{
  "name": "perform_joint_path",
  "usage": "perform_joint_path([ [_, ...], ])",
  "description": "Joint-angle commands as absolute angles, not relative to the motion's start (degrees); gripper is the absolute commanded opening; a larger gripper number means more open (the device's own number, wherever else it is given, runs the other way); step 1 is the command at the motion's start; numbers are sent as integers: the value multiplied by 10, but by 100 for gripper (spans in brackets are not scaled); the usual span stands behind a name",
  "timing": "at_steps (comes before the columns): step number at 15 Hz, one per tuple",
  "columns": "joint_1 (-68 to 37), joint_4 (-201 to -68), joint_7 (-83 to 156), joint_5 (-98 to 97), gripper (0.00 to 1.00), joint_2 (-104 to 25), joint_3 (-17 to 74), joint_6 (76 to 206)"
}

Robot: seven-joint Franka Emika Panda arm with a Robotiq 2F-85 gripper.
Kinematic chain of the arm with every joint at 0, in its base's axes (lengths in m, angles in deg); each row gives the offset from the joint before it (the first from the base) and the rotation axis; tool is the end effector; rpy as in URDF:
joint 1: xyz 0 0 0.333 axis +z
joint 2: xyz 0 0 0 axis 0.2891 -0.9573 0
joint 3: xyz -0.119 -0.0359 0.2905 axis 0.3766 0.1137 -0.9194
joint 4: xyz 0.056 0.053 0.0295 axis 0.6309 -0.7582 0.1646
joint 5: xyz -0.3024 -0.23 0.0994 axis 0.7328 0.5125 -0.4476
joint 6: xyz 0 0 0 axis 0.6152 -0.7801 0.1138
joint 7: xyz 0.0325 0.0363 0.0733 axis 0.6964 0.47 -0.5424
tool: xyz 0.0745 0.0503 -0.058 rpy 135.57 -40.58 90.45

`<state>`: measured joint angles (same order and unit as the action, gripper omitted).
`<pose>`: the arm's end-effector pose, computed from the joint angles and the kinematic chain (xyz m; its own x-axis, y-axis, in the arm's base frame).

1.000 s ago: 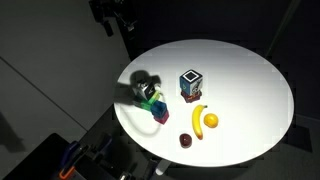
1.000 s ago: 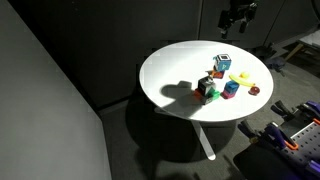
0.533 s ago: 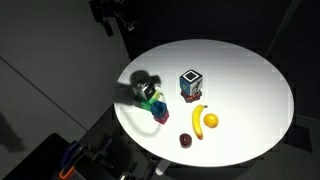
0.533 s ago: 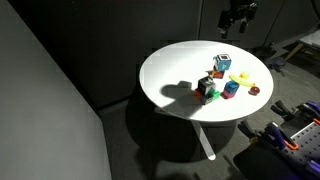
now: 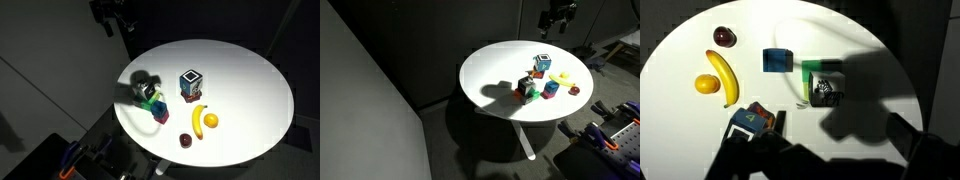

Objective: Place the A cube on the table

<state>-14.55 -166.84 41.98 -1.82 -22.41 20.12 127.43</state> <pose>0.5204 0.0616 0.3901 0.9974 -0.0502 -0.0508 -0.0487 -0.9983 0.0322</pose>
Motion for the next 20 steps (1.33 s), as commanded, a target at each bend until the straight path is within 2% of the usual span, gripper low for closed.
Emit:
perform_joint_path([
  [1, -142, -1668, 420, -15, 100, -227, 206, 1277],
  [20, -132, -1678, 420, 10, 100, -348, 211, 1396],
])
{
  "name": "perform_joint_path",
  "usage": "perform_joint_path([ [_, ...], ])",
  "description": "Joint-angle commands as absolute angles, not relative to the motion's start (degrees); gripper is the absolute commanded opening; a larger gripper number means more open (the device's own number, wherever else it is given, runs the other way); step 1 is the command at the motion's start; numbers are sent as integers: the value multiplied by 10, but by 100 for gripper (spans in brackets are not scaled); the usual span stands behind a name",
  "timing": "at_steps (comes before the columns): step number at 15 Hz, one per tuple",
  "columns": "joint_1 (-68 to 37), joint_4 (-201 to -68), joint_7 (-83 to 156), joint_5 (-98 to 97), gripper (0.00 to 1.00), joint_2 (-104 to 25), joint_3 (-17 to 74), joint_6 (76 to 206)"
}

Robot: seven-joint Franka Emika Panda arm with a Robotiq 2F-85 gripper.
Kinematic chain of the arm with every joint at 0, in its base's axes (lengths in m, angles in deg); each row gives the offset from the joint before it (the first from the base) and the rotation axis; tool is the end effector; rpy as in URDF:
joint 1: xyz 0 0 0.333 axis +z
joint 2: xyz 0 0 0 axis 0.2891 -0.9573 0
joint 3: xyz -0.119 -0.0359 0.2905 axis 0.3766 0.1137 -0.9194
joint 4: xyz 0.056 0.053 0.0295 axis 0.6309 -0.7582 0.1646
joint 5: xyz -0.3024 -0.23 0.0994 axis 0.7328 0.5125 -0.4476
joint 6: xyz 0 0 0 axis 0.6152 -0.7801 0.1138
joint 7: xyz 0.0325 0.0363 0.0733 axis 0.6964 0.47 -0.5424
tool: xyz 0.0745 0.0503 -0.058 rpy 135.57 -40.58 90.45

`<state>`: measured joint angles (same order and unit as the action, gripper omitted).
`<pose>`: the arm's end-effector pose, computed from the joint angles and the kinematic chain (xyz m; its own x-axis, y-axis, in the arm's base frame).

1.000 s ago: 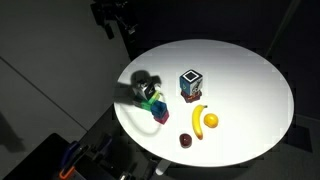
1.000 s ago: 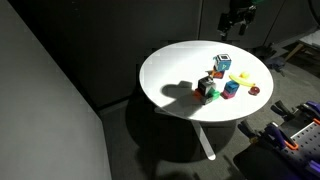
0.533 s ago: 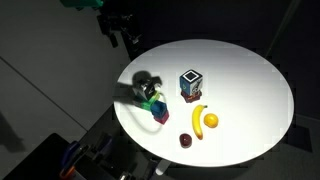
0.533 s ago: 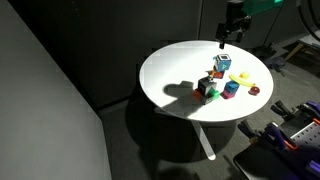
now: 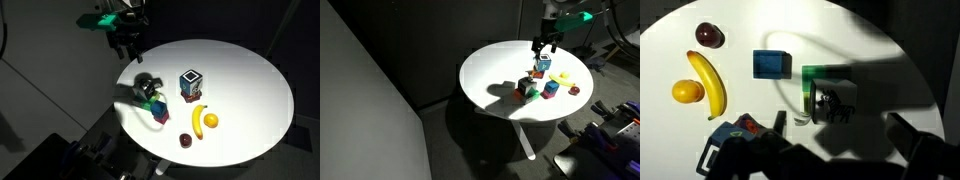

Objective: Place the A cube on the table

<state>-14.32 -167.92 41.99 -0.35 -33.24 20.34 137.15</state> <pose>0.5357 0.0634 0.2951 0.9957 -0.0301 -0.0877 -0.0268 -0.9989 0.0389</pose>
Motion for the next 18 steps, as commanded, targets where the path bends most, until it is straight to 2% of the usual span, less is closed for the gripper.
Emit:
perform_joint_path([
  [1, -130, -1677, 420, 10, 100, -356, 212, 1404],
  [18, -74, -1612, 463, 54, 100, -488, 246, 1477],
])
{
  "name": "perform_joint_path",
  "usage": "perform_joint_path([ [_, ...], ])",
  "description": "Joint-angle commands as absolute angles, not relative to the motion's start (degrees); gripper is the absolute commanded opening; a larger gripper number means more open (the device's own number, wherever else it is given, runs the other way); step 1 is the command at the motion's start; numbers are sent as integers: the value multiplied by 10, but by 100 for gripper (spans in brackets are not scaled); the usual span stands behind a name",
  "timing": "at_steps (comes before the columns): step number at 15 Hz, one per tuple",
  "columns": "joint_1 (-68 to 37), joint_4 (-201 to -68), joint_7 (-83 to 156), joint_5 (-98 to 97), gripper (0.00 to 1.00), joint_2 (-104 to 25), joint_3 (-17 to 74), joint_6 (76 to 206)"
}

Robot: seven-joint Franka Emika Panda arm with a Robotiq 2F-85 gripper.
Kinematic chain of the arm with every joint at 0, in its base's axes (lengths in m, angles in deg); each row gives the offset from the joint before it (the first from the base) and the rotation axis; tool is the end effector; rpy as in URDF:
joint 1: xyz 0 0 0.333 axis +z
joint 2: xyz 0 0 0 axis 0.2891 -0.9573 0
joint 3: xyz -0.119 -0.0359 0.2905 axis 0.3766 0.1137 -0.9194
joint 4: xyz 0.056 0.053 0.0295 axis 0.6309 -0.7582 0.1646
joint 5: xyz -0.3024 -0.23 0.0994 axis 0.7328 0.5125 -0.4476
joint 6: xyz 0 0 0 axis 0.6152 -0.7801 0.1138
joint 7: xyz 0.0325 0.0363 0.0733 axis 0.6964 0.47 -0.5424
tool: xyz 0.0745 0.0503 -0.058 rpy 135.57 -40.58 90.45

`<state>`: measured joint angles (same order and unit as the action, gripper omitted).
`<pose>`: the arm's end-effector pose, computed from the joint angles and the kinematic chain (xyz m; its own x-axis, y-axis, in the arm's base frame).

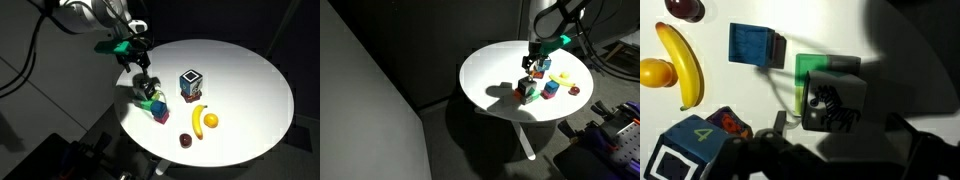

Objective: Place the A cube on the table

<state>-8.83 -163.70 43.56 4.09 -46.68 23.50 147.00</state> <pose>0.5591 0.0909 0.2066 0.9964 0.0486 -0.0701 0.0542 -0.9953 0.0809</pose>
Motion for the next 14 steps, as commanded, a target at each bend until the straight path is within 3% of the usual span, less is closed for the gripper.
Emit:
perform_joint_path([
  [1, -71, -1606, 466, 53, 100, -496, 248, 1479],
  [14, -56, -1577, 490, 36, 100, -562, 259, 1509],
])
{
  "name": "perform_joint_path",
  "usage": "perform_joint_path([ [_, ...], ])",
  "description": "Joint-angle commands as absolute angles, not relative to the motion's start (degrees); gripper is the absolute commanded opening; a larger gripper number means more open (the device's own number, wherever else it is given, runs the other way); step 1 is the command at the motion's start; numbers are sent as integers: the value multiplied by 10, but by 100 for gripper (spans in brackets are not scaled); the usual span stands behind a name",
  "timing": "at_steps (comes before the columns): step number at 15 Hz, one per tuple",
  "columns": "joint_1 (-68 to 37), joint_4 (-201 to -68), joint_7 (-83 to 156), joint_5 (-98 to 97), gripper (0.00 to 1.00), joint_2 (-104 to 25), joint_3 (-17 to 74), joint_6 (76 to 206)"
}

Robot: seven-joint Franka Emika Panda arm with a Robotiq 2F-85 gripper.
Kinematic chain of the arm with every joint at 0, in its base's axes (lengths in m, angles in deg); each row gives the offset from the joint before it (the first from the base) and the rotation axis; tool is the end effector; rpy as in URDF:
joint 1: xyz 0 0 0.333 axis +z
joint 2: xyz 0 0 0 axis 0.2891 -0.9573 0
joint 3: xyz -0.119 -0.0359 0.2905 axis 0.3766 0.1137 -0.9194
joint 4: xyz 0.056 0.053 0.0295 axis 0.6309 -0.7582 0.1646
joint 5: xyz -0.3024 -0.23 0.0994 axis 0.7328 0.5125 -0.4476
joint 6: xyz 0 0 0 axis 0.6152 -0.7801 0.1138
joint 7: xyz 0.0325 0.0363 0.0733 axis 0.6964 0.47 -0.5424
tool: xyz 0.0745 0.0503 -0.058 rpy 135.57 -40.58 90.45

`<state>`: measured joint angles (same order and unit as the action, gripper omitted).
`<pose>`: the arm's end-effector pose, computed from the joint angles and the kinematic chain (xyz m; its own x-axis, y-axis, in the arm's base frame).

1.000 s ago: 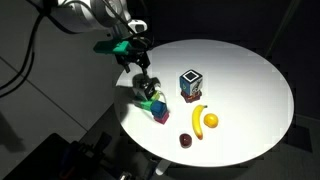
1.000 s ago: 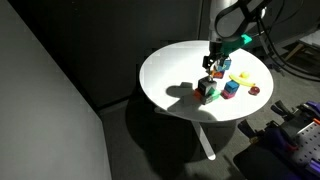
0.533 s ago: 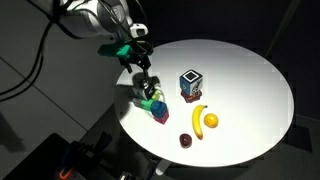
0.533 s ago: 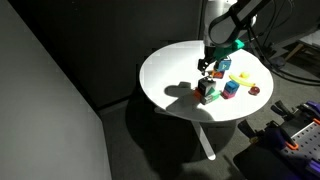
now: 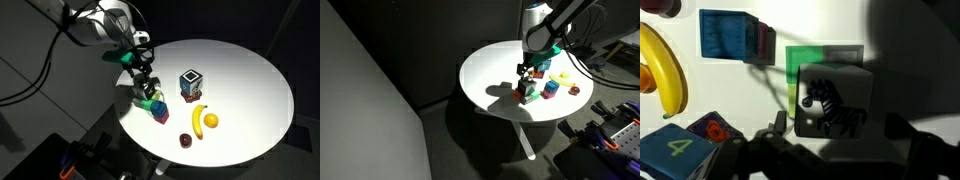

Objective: Place the A cube on the table

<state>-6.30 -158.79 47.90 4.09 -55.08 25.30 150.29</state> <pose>0.5754 0.1020 0.1571 0.9978 -0.0074 -0.0663 -0.0012 -0.9956 0.0941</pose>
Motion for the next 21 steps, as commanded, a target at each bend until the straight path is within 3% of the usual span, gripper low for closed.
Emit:
perform_joint_path([
  [1, -55, -1577, 490, 36, 100, -564, 259, 1510],
  [21, -59, -1576, 476, 31, 100, -604, 256, 1520],
])
